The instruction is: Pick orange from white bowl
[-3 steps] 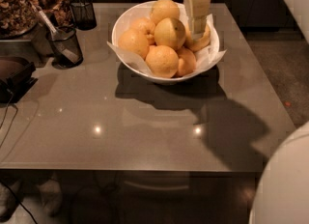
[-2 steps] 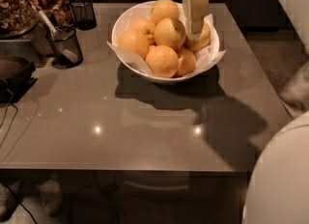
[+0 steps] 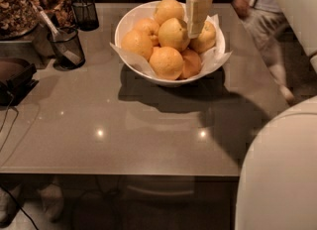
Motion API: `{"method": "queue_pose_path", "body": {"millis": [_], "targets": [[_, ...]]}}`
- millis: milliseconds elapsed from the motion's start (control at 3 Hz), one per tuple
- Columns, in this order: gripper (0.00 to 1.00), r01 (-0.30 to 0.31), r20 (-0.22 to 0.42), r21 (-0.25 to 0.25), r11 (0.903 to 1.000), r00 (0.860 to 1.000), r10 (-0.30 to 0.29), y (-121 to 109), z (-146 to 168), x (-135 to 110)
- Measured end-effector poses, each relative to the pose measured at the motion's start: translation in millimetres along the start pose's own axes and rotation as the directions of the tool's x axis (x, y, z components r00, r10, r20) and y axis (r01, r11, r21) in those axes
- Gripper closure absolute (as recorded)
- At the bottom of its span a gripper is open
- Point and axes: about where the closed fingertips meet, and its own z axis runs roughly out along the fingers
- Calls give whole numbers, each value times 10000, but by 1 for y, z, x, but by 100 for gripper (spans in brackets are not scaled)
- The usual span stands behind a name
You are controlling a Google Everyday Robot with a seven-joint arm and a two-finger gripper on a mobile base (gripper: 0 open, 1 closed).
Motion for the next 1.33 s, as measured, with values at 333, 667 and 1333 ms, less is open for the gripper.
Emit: {"method": "queue_pose_path", "body": {"millis": [333, 667, 1333], "targets": [[27, -110, 6, -156, 9998, 9999, 110, -2, 10, 6], [23, -164, 44, -305, 9994, 9999, 165, -1, 20, 10], [25, -228, 295, -648, 9976, 9993, 248, 3, 34, 4]]}}
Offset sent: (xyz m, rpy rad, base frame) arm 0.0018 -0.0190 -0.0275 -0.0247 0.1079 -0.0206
